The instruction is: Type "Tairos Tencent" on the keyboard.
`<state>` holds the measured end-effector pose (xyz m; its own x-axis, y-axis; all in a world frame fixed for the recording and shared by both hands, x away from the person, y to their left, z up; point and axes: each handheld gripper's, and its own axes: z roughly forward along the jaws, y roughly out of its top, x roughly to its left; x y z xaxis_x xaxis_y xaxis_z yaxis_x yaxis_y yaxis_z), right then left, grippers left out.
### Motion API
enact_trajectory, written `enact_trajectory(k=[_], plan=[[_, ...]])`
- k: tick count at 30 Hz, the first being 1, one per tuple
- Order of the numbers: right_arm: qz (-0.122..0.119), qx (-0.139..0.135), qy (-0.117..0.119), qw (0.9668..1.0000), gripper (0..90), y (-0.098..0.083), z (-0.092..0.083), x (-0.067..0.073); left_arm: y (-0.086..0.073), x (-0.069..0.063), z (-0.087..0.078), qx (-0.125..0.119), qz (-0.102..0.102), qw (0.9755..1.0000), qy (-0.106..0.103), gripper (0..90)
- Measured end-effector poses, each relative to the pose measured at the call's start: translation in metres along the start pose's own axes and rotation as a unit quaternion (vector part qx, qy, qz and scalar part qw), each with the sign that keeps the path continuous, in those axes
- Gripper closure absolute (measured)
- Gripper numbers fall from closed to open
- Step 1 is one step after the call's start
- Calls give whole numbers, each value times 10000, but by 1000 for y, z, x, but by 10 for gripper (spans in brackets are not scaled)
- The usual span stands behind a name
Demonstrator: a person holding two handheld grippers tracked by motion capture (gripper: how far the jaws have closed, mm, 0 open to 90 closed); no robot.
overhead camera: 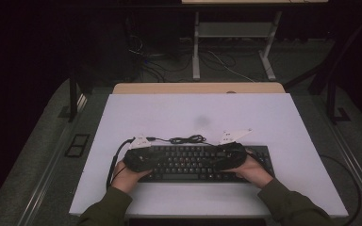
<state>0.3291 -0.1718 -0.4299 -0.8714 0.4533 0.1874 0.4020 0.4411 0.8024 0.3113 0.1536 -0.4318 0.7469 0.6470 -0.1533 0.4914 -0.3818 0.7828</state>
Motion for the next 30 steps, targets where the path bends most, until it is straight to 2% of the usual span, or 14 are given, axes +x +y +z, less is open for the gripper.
enact_trajectory(k=[11, 25, 30], plan=[[-80, 62, 308, 9995, 662, 7, 10, 3, -7, 0, -9, -112, -102, 9999, 46, 508], [-248, 218, 623, 9975, 886, 13, 25, 11, -13, 0, -15, -164, -166, 9994, 275, 267], [-291, 287, 667, 9969, 894, 14, 29, 13, -14, -1, -14, -175, -202, 9992, 309, 188]])
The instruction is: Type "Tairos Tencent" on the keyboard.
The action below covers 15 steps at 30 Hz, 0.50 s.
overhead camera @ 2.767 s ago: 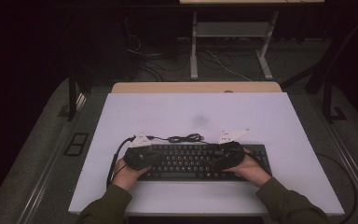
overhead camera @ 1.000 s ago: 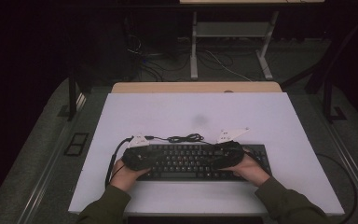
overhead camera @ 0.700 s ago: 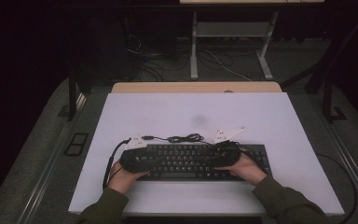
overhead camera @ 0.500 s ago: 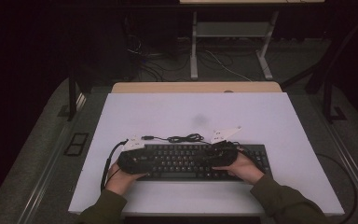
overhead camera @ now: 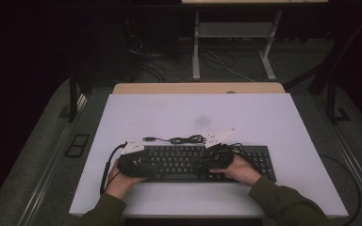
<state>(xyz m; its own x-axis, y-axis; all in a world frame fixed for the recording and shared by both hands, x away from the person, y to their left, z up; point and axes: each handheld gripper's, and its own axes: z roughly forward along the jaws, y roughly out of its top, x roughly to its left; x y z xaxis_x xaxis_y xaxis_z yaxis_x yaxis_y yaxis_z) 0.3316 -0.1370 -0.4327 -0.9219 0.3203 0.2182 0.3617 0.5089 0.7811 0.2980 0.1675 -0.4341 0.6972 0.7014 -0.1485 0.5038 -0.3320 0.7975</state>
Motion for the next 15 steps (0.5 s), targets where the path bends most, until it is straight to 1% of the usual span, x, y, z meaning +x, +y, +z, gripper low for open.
enact_trajectory(k=[15], plan=[[-27, 166, 54, 9998, 894, 2, 14, 7, 0, 0, 1, 1, 9, 10000, 3, 179]])
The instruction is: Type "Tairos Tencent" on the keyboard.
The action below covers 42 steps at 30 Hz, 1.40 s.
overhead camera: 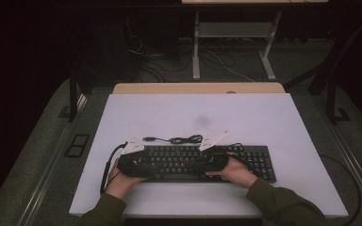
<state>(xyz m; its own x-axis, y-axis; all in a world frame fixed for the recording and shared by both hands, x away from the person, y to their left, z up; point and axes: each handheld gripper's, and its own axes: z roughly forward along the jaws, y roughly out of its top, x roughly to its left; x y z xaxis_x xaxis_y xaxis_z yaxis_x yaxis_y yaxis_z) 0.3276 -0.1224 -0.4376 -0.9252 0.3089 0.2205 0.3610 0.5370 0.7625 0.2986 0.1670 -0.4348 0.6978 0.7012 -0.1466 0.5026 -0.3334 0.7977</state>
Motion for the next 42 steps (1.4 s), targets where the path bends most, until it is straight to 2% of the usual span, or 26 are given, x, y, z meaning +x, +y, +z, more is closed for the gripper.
enact_trajectory(k=[25, 42], plan=[[-75, 230, -8, 9997, 895, 3, 13, 8, 0, 0, 1, 3, 9, 10000, -4, 179], [-45, 118, -32, 9999, 894, 4, 8, 6, 1, 0, 1, 0, 71, 10000, -18, 179]])
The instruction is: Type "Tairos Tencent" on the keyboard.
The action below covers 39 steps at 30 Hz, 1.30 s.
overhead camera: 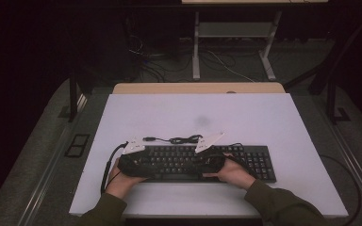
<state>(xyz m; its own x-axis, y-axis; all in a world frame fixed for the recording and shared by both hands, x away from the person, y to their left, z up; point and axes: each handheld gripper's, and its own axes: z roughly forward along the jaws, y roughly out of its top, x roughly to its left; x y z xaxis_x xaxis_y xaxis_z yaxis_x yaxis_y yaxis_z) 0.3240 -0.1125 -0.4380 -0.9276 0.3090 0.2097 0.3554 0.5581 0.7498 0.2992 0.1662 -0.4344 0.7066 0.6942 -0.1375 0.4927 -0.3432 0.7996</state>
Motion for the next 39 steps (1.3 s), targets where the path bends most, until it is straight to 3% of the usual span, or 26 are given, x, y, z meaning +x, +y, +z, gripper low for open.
enact_trajectory(k=[13, 25, 32, 39], plan=[[6, -145, -5, 9999, 852, 1, -6, -2, 0, -1, 1, -12, 62, 10000, -28, 181], [94, -268, -71, 9996, 665, 1, -13, -7, 2, -5, 1, -29, 99, 9998, -145, 217], [172, -337, -109, 9992, 501, 0, -15, -10, 3, -6, -1, -72, 98, 9997, -224, 308], [225, -402, -302, 9985, 371, -1, -17, -13, 3, -8, -1, -65, 131, 9992, -359, 479]])
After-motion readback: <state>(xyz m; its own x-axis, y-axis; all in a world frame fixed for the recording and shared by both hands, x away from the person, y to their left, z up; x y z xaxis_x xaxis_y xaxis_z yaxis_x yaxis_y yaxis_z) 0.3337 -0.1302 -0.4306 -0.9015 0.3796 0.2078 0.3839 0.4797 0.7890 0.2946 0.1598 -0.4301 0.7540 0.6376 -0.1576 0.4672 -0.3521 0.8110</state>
